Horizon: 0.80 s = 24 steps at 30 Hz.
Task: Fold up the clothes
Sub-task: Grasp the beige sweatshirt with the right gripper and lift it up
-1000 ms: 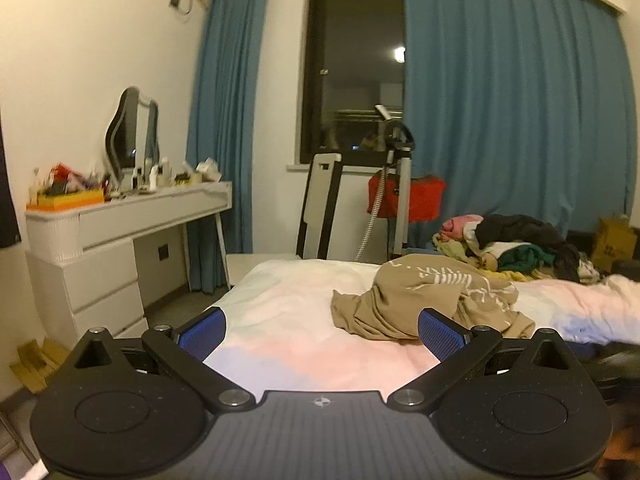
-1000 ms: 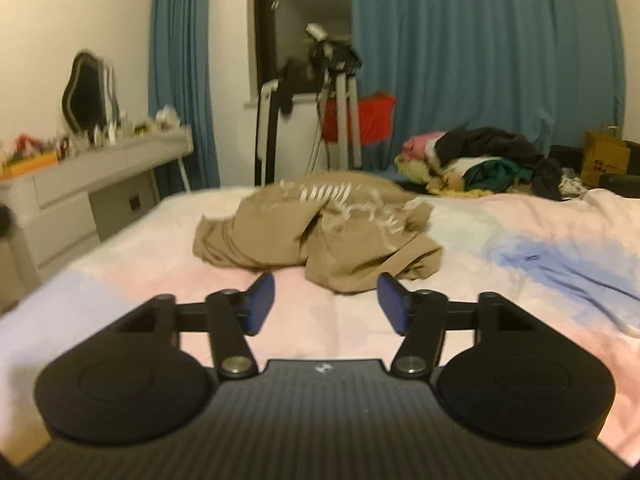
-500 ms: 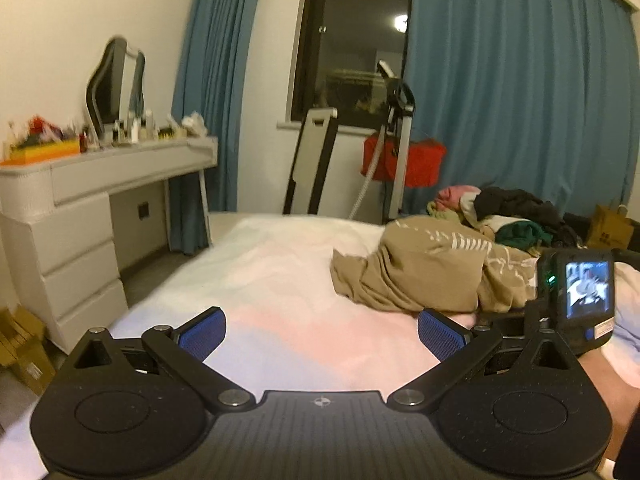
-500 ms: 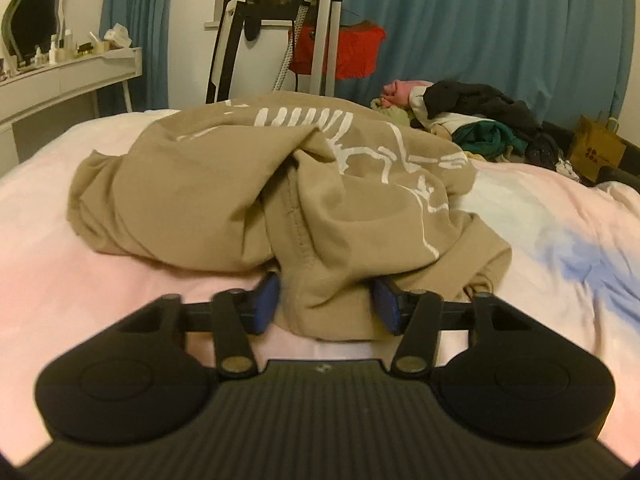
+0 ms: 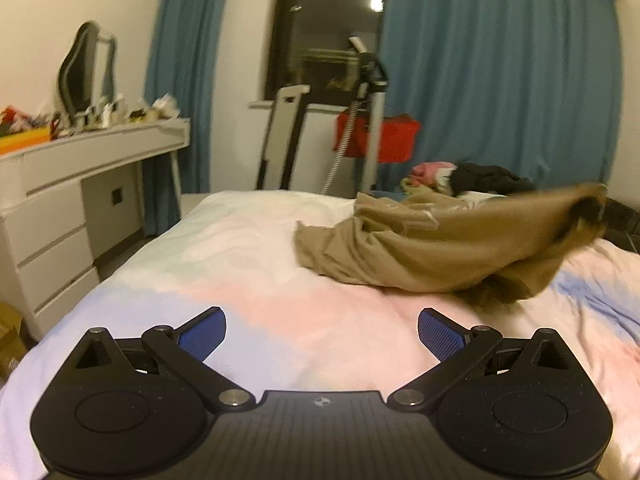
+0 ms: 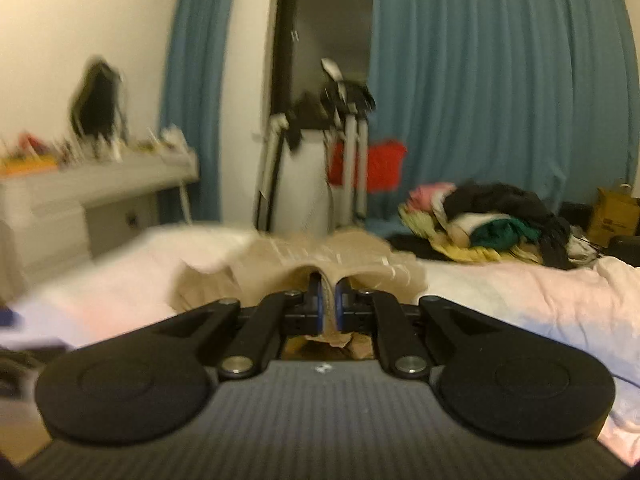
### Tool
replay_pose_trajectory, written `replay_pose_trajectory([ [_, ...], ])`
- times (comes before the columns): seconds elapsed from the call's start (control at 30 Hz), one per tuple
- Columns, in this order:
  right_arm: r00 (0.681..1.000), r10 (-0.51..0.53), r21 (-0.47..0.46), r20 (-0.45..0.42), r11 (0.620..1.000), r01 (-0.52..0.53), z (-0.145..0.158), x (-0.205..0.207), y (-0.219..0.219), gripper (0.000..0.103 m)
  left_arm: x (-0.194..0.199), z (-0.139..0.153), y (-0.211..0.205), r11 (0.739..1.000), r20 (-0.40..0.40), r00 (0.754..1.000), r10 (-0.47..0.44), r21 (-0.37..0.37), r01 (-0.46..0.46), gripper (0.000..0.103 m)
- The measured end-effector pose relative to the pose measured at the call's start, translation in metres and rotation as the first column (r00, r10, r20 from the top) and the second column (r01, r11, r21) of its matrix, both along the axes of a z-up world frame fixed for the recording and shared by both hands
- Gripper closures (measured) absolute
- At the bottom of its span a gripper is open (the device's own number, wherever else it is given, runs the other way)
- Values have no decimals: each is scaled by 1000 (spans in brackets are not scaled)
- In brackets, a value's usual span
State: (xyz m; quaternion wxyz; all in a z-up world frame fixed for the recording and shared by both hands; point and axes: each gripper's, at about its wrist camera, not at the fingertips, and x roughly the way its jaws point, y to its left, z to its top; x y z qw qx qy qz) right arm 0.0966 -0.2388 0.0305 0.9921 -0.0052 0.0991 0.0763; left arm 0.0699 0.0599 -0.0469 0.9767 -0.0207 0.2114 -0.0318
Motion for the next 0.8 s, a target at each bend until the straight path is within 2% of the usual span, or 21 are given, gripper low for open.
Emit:
replay_pose_trajectory([
  [0.17,985,74,112,154,990,-91,49,-63,-9,94,-27,4,-30,992,41,993,-114,53,112,0],
  [0.3,951,138,144,277,973,-183,74,-112,-16,94,-47,4,-56,975,77,975,-210,91,203,0],
  [0.4,921,172,173,348,954,-244,86,-142,-25,94,-51,-1,-80,963,105,965,-242,146,226,0],
  [0.47,921,173,190,350,949,-251,84,-147,-33,94,-48,-10,-99,957,111,964,-242,192,218,1],
  [0.57,928,168,214,332,945,-247,80,-149,-43,94,-37,-29,-126,933,98,963,-250,292,212,2],
  [0.67,946,147,248,289,943,-223,70,-139,-57,94,-15,-49,-142,916,50,979,-196,365,165,17],
  [0.7,952,140,259,272,942,-213,66,-135,-62,94,-7,-54,-145,915,37,984,-175,375,149,23],
  [0.8,973,112,288,204,943,-169,56,-119,-74,94,12,-58,-138,946,27,991,-128,303,114,36],
])
